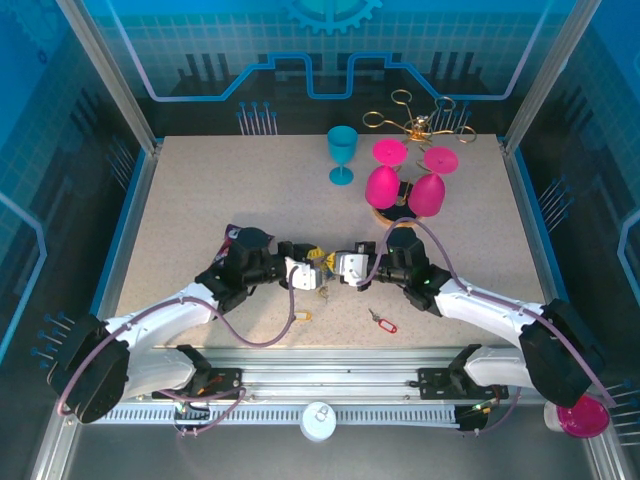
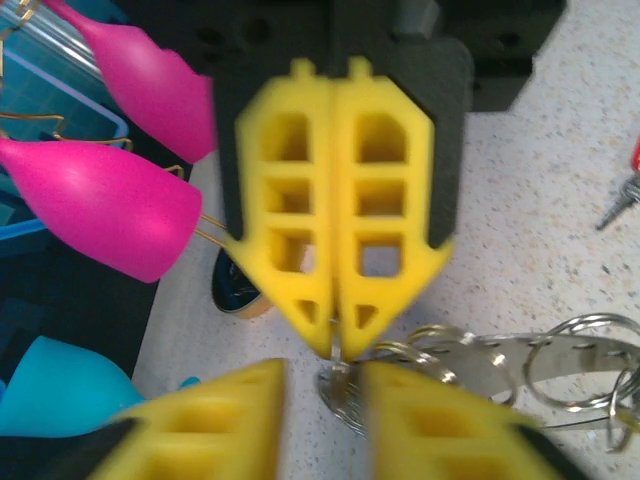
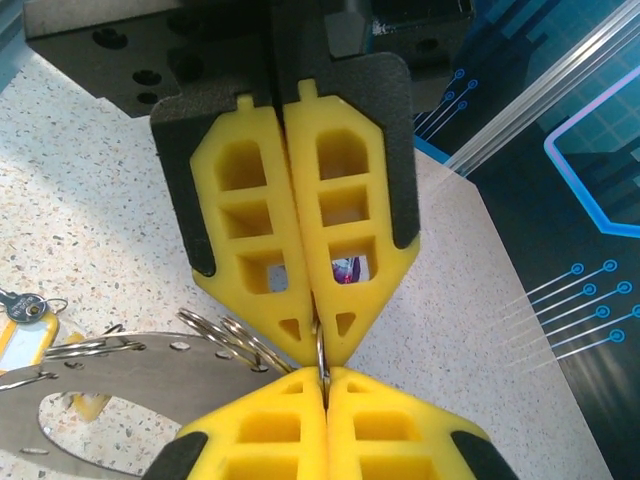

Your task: Put the keys on the keyring

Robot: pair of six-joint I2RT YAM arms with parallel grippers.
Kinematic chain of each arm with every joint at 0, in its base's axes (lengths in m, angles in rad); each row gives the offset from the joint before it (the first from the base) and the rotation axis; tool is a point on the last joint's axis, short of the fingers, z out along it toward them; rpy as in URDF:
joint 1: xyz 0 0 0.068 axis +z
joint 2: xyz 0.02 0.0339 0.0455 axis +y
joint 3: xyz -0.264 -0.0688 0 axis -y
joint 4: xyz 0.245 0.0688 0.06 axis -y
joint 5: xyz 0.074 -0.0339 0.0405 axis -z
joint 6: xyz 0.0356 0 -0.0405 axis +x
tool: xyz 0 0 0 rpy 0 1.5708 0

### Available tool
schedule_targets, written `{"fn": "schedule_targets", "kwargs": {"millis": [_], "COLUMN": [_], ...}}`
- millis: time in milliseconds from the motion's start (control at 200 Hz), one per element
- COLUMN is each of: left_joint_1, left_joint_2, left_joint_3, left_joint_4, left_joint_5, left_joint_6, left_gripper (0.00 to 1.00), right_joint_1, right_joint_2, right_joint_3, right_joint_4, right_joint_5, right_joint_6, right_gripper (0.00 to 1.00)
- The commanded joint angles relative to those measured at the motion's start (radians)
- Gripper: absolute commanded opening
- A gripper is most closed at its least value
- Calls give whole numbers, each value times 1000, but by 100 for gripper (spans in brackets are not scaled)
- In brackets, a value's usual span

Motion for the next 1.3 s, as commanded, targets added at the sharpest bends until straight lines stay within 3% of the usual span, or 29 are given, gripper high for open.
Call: {"fn": "schedule_targets", "kwargs": {"millis": [0, 135, 280, 390, 505, 645, 896, 1096, 1291], "left_joint_1": [4, 4, 0, -1, -1, -1, -9, -155, -221], "left_joint_2": [-55, -190, -412, -545, -574, -521, -433, -380, -203], "left_joint_3": [-6, -4, -15, -7, 46, 76, 60, 19, 55], "left_joint_4": [69, -59, -234, -353, -577, -830, -1038, -1098, -1028], "left_joint_5": [-13, -128, -301, -475, -630, -638, -430, -473, -502], "left_joint_6": [-81, -222, -517, -866, -1272, -1687, -2203, -2415, -2410], "left_gripper": [49, 68, 70, 70, 65, 63, 58, 54, 50], "right_joint_1": [13, 6, -1, -1, -1, -2, -1, -2, 2], "right_joint_2": [-9, -26, -39, -40, -42, -42, -48, -48, -45], "right_joint_3": [-2, -17, -24, -19, -16, -5, 1, 0, 2], "right_joint_4": [31, 20, 17, 16, 15, -1, -9, -4, -1], "right_joint_5": [59, 102, 120, 116, 112, 113, 111, 101, 87], "right_joint_6": [29, 62, 83, 94, 102, 104, 105, 111, 116], "right_gripper": [0, 0, 0, 0, 0, 0, 0, 0, 0]}}
